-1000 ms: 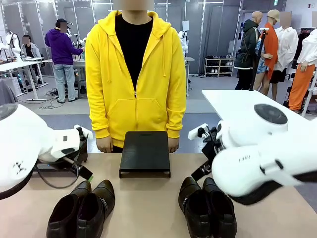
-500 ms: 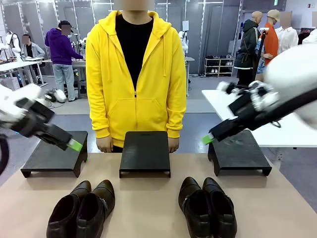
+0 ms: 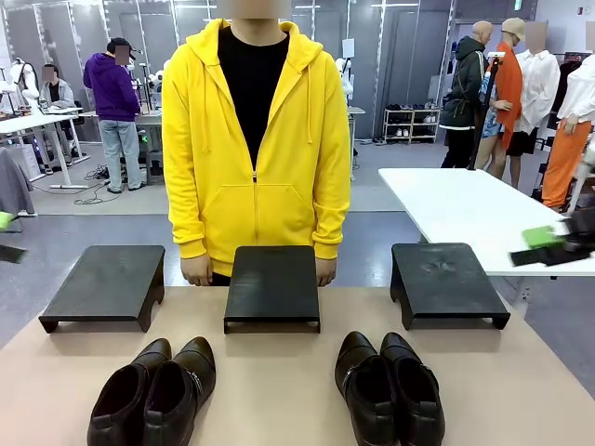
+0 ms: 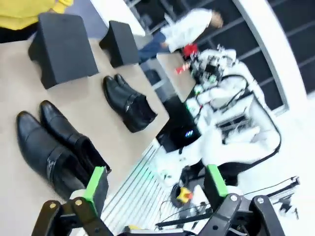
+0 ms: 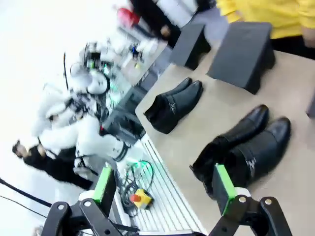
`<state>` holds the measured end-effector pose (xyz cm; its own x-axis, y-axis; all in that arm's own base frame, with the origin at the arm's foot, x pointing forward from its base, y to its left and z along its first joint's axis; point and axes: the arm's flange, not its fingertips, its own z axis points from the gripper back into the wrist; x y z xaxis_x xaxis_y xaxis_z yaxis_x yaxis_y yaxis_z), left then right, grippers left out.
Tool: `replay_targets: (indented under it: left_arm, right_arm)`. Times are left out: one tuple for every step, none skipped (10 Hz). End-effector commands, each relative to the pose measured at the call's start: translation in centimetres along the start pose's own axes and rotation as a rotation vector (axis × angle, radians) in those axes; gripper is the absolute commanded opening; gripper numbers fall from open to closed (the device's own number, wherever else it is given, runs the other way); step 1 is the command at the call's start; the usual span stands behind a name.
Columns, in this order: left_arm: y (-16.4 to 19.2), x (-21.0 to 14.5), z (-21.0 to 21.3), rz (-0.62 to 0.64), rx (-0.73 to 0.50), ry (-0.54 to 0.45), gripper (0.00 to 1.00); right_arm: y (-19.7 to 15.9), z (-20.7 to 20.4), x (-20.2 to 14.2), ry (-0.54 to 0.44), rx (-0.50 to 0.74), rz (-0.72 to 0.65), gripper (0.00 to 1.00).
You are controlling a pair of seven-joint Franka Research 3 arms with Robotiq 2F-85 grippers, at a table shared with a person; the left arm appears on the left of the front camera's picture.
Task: Place the shoes on the stand as instructed by the person.
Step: Pick up one pair of Shoes and place it on the Shoes Stand indicated by the person.
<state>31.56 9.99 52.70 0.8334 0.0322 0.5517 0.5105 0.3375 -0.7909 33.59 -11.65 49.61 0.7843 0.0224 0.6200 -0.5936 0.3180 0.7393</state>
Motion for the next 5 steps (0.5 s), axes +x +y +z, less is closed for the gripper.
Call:
replay_targets:
  left_arm:
    - [1.5,-3.6,4.9,0.099,0.050,-0.168,1.00]
    - [1.7,-6.1,8.0,0.155,0.089,-0.264,1.00]
    - [1.6,-8.1,10.4,0.185,0.117,-0.336,1.00]
    - [1.4,-9.8,12.4,0.217,0.159,-0.390,1.00]
    - [1.0,-11.1,13.7,0.239,0.202,-0.422,1.00]
  right_arm:
    - [-2.0,3.9,-2.6,-0.162,-0.047,-0.099,1.00]
    - [-1.8,6.3,-4.8,-0.234,-0.069,-0.125,1.00]
    - [-1.5,7.9,-6.5,-0.285,-0.112,-0.148,1.00]
    - [-0.7,8.7,-7.8,-0.305,-0.157,-0.163,1.00]
    - [0.0,9.7,-8.9,-0.336,-0.192,-0.175,1.00]
